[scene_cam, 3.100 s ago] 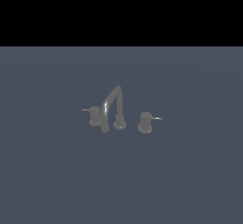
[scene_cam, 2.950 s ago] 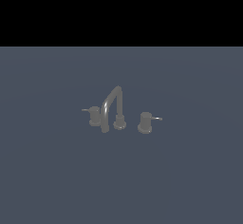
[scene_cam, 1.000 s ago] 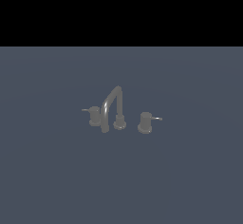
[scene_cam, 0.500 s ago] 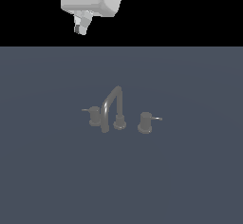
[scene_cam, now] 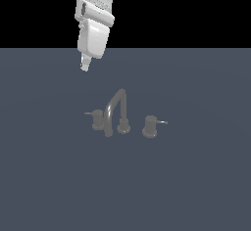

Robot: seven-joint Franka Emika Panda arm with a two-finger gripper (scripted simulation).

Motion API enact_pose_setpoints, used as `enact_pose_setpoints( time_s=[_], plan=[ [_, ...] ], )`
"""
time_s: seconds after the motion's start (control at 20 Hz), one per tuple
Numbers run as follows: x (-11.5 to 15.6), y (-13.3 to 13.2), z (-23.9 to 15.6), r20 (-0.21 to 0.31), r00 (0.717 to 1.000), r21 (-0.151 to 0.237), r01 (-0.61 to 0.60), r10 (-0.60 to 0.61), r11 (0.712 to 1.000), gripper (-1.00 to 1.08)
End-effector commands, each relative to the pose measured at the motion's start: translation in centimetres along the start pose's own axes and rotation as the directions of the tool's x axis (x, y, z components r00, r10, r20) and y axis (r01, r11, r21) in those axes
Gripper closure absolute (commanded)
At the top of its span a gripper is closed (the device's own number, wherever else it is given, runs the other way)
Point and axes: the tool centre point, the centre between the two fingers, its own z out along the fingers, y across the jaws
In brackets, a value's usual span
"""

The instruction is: Turn on the faucet by rotating a designated handle.

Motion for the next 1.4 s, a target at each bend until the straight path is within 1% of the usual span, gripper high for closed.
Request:
enact_pose_setpoints(
  time_s=[0.0,0.15,0.3,0.45,0.65,0.85,1.0,1.2,1.35],
  plan=[
    [0.7,-0.8,2.2,-0.018,0.996,-0.003,-0.086,0.086,0.996,1.08],
    [1.7,-1.7,4.7,-0.047,0.982,-0.001,-0.184,0.184,0.983,1.08],
    [2.7,-2.4,7.2,-0.083,0.957,0.008,-0.277,0.277,0.961,1.08],
    [3.8,-3.0,9.4,-0.122,0.923,0.028,-0.364,0.364,0.931,1.08],
    [5.1,-3.6,12.0,-0.172,0.870,0.066,-0.458,0.462,0.887,1.08],
    [6.1,-4.0,13.8,-0.209,0.821,0.106,-0.520,0.531,0.847,1.08],
    [6.7,-4.2,14.7,-0.229,0.792,0.133,-0.551,0.567,0.824,1.08],
    [7.2,-4.4,15.5,-0.245,0.764,0.160,-0.575,0.597,0.802,1.08],
    [7.4,-4.5,15.7,-0.251,0.754,0.170,-0.583,0.607,0.794,1.08]
  ],
)
